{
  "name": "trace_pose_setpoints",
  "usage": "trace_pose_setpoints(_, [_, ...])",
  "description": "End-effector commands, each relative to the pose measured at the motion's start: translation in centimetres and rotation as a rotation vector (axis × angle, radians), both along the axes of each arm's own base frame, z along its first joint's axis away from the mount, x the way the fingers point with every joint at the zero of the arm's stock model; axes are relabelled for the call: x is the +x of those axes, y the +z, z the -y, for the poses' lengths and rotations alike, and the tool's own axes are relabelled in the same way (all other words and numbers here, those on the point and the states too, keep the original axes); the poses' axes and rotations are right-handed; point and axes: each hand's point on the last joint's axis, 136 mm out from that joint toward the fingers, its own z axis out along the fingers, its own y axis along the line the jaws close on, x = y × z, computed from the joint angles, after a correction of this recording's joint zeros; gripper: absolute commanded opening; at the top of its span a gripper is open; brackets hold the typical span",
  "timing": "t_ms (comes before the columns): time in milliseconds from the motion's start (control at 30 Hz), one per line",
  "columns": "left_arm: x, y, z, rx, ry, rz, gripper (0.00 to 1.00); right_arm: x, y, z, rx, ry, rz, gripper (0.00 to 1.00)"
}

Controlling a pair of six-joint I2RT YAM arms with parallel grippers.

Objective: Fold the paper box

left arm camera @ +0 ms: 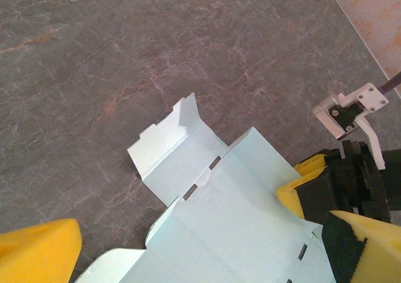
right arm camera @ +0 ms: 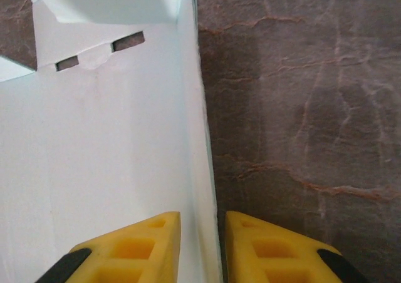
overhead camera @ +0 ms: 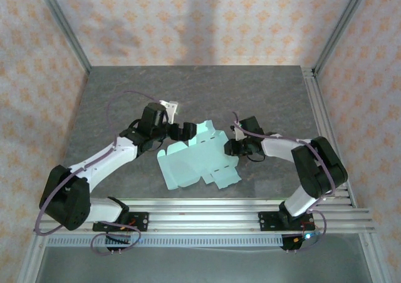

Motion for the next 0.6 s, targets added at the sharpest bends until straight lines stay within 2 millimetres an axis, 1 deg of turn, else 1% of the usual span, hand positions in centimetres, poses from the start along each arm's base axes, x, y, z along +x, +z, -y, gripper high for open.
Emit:
trace_pose_setpoints(0, [0.43,-0.26,-0.06,-0.019,0.007,0.006,1.00,-1.27,-0.19,0.15,-0.002,0.032,-0.019,0.24])
trace_pose_setpoints(200, [0.38,-0.56,-0.20,-0.017,0.005,-0.007,1.00,-1.59,0.04,0.44,-0.006,0.028,-0.013,0.22])
trace_pose_setpoints(367, [0.48,-0.58,-0.23,-0.017,0.006,-0.009,1.00,-1.67,-0.01,0.55,-0.011,0.028,-0.016,0.19])
trace_pose_setpoints(433, [0.54,-0.64,-0.21,-0.017,0.006,-0.011,1.00,-1.71,-0.02,0.61,-0.014,0.027,-0.018,0.19])
trace_pose_setpoints(500, [0.55,-0.82,-0.20,-0.015,0.005,-0.016,1.00,-1.67,0.11,0.66,-0.018,0.026,-0.013,0.22])
trace_pose_setpoints(567, [0.56,-0.87,-0.16,-0.015,0.003,-0.017,1.00,-1.65,0.21,0.67,-0.016,0.025,-0.010,0.21])
